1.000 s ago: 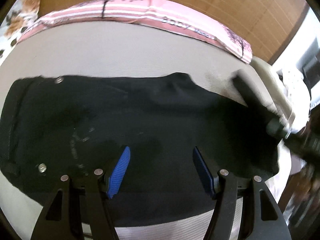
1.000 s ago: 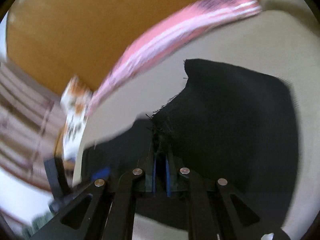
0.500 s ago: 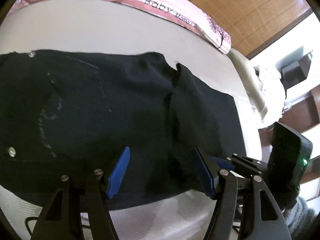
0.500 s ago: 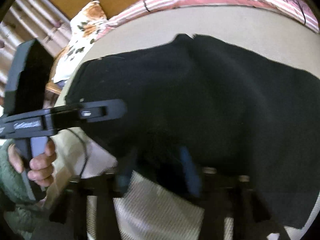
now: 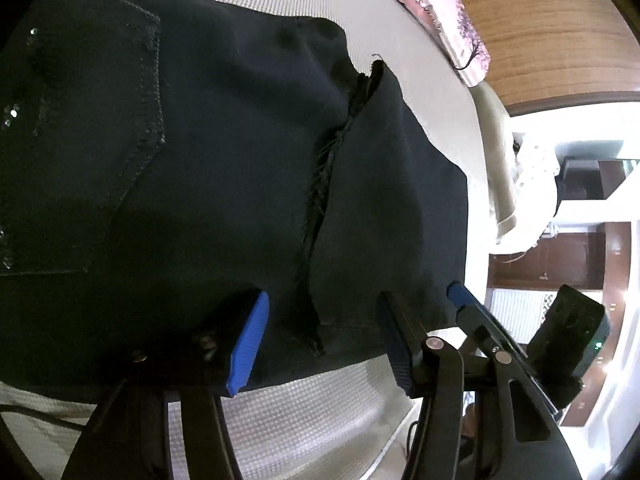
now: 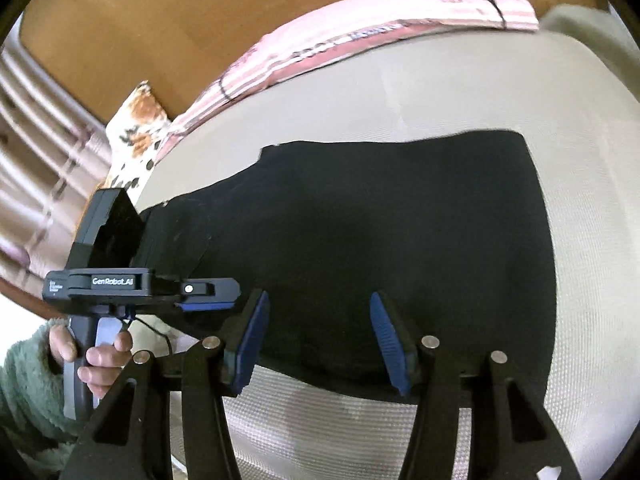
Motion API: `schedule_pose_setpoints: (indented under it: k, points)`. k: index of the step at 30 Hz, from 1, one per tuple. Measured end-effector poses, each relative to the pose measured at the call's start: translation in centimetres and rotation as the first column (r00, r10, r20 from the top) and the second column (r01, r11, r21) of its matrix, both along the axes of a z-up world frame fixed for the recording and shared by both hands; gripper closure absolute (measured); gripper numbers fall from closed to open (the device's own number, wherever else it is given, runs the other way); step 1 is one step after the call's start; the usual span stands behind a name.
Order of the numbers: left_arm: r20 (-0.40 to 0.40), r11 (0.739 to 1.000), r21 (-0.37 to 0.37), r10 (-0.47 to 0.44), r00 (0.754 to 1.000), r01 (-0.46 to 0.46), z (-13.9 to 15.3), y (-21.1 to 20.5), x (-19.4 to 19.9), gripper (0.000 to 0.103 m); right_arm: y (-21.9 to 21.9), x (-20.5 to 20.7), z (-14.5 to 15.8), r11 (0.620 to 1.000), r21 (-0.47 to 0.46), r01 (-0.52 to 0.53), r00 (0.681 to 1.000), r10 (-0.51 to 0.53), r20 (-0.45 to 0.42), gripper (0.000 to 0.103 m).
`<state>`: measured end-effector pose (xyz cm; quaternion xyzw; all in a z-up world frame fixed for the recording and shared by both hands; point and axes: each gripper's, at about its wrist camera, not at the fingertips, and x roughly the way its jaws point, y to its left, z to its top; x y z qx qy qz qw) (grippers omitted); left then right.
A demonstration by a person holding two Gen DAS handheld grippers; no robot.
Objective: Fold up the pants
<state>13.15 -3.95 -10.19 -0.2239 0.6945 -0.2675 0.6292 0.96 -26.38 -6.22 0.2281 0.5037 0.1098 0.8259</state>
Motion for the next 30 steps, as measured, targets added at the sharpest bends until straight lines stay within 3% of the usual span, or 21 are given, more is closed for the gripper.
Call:
schedule_pose_setpoints:
  k: [7, 9, 10, 11, 13, 18, 22, 27, 30]
  points:
    - [-0.067, 0.999, -0.048, -0.008, 0.998, 0.004, -0.6, -1.3, -1.3, 0.048, -0.4, 0.6, -0.8, 0.999, 0.024, 0.03, 0.999, -0.03, -0.014, 0.052]
    - [-0.042, 1.0, -0.019, -0.011, 0.999, 0.01, -0.6, -1.6, -1.3, 0.064, -0.5, 0.6, -0.9, 0.999, 0.024, 0.035, 0.999, -0.035, -0.018, 0.052]
    - [-0.049, 1.0, -0.009, -0.005, 0.999, 0.004, -0.8, -1.5, -1.2, 0.088, -0.6, 0.7, -1.0, 0.999, 0.024, 0.039, 0.999, -0.039, -0.021, 0.052]
    - [-0.082, 1.0, -0.013, 0.007, 0.997, -0.008, -1.3, -1.4, -1.2, 0.093, -0.6, 0.8, -1.1, 0.999, 0.025, 0.042, 0.999, -0.042, -0.023, 0.052]
    - [-0.085, 1.0, -0.003, 0.022, 0.996, -0.023, -1.3, -1.1, -1.5, 0.094, -0.9, 0.8, -1.2, 0.998, 0.021, 0.052, 0.998, -0.052, -0.029, 0.052]
    - [0.032, 0.998, 0.036, -0.047, 0.998, 0.045, 1.1, -1.3, -2.5, 0.095, -1.6, 0.8, -1.6, 0.997, 0.009, 0.072, 0.997, -0.072, -0.037, 0.052]
    - [0.058, 0.99, 0.115, -0.091, 0.994, 0.084, -0.1, -1.7, -2.7, 0.094, -1.6, 1.2, -3.1, 0.997, -0.006, 0.076, 0.994, -0.077, -0.082, 0.052]
    - [0.14, 0.966, 0.22, -0.169, 0.976, 0.135, 1.9, -2.4, -2.6, 0.083, -1.8, 1.6, -2.6, 0.997, -0.018, 0.075, 0.995, -0.076, -0.069, 0.052]
    - [0.262, 0.954, 0.278, -0.184, 0.947, 0.108, 4.1, -2.0, -2.3, 0.083, -2.7, 2.4, -1.5, 0.993, -0.066, 0.103, 0.994, -0.104, -0.023, 0.052]
